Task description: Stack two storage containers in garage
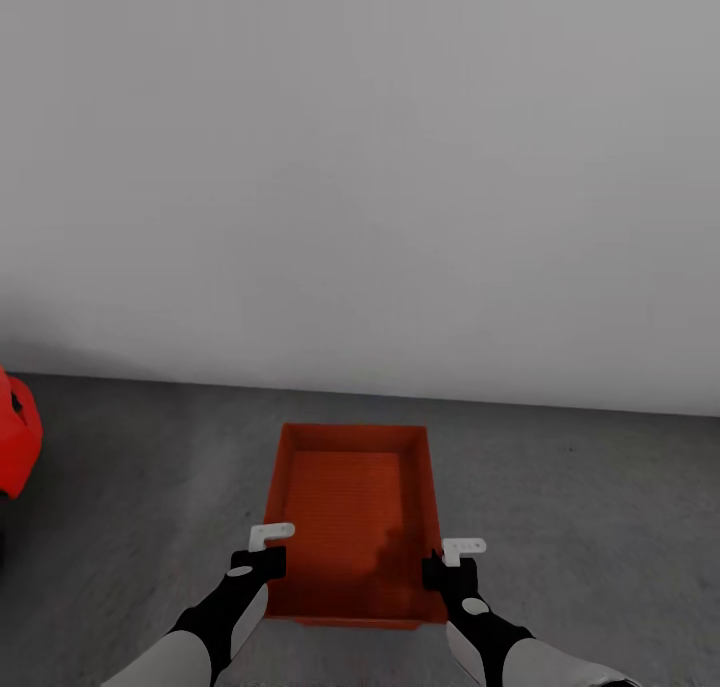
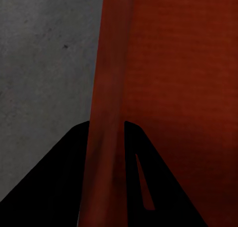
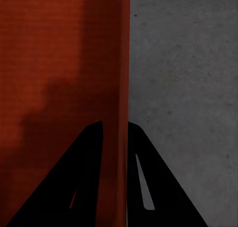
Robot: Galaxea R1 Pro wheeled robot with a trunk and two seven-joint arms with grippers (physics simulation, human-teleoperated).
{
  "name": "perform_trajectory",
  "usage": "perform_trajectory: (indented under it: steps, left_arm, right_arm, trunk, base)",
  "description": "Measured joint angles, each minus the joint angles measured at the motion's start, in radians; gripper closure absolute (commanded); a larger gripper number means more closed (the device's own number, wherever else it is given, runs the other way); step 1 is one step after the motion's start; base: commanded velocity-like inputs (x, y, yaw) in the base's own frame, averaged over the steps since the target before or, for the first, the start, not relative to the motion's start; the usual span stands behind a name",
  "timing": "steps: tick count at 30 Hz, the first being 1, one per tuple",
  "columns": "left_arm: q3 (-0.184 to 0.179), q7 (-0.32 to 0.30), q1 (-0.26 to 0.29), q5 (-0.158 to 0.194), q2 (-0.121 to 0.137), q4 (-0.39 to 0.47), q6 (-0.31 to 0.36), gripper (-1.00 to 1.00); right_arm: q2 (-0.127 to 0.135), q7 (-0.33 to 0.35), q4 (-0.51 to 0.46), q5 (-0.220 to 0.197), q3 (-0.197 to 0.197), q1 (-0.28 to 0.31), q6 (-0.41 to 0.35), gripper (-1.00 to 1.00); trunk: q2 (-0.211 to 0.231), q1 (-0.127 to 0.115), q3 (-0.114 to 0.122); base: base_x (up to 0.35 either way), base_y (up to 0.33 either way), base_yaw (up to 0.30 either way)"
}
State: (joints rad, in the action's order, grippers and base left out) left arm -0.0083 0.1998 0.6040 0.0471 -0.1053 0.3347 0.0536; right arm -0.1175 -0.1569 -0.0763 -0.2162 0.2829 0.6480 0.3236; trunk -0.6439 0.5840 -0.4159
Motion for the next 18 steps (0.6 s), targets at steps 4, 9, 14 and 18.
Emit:
perform_trajectory:
  steps: [4, 9, 14, 18]
  left_arm:
    - [0.0, 0.0, 0.0, 0.0, 0.0, 0.0, 0.0, 1.0]
    - [0.0, 0.0, 0.0, 0.0, 0.0, 0.0, 0.0, 1.0]
    - [0.0, 0.0, 0.0, -0.001, 0.0, 0.0, 0.0, 1.0]
    - [0.0, 0.0, 0.0, -0.001, 0.0, 0.0, 0.0, 1.0]
  right_arm:
    - [0.0, 0.0, 0.0, -0.001, 0.001, 0.0, 0.0, 1.0]
    - [0.0, 0.001, 0.0, 0.0, 0.0, 0.0, 0.0, 1.0]
    - [0.0, 0.0, 0.0, -0.001, 0.001, 0.0, 0.0, 1.0]
    - [0.0, 0.0, 0.0, -0.001, 0.001, 0.0, 0.0, 1.0]
  trunk:
    - [0.0, 0.0, -0.006]
    - [0.0, 0.0, -0.009]
    - [0.0, 0.0, -0.01]
    - [0.0, 0.0, -0.01]
  base:
    - [0.0, 0.0, 0.0]
    - [0.0, 0.0, 0.0]
    - [0.0, 0.0, 0.0]
    - [0.0, 0.0, 0.0]
